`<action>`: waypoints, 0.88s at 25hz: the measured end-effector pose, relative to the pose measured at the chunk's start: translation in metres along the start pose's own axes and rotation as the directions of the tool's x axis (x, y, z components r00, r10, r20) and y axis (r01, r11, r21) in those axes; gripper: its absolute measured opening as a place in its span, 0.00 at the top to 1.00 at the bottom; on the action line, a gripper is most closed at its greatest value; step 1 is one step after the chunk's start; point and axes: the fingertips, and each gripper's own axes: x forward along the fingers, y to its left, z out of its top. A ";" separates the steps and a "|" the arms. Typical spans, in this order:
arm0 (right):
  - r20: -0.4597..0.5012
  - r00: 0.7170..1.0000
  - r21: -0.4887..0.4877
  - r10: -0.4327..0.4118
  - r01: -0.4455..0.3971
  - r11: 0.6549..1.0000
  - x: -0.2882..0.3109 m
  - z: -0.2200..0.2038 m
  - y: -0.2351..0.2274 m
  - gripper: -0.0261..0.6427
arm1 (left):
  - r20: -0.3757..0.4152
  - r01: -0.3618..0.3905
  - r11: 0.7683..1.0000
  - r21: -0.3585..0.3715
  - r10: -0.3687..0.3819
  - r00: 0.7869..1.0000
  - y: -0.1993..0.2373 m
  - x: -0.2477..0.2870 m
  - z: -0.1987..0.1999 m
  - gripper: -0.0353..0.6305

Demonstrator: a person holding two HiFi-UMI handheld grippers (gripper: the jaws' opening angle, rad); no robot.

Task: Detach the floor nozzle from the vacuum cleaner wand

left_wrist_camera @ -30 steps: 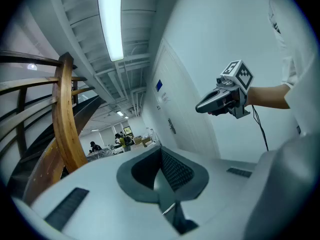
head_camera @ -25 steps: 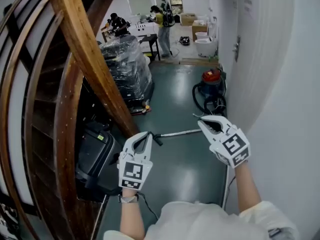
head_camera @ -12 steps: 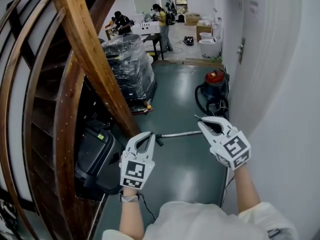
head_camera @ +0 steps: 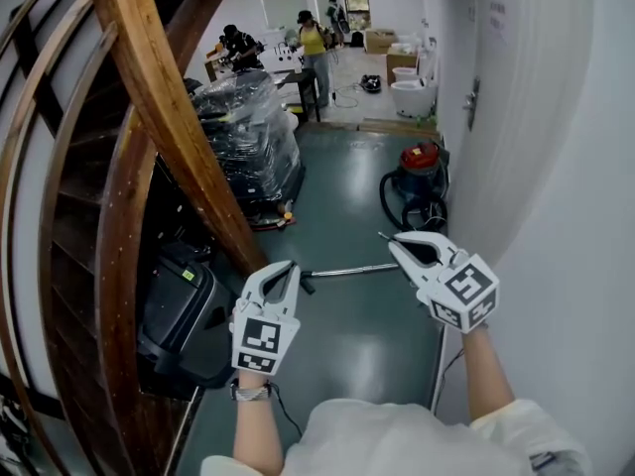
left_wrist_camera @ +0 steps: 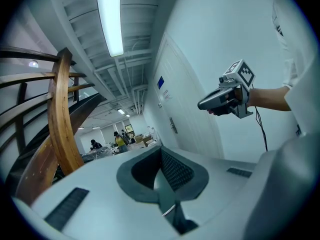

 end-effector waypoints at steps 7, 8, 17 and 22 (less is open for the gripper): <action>-0.008 1.000 0.011 0.003 -0.003 1.000 -0.010 -0.016 -0.033 0.92 | -0.017 -0.038 0.999 -0.025 0.038 0.999 -0.009 0.020 0.005 0.95; -0.012 1.000 0.014 0.008 -0.008 1.000 -0.008 -0.018 -0.035 0.92 | -0.021 -0.040 0.999 -0.026 0.039 0.999 -0.009 0.022 0.005 0.95; 0.009 1.000 0.005 0.004 -0.004 1.000 0.026 -0.025 -0.066 0.92 | -0.036 -0.028 0.999 -0.044 0.027 0.999 0.010 0.066 -0.013 0.95; 0.017 1.000 -0.003 -0.010 0.010 1.000 0.065 -0.028 -0.093 0.92 | -0.030 -0.059 0.996 -0.072 0.057 0.998 0.056 0.103 -0.028 0.95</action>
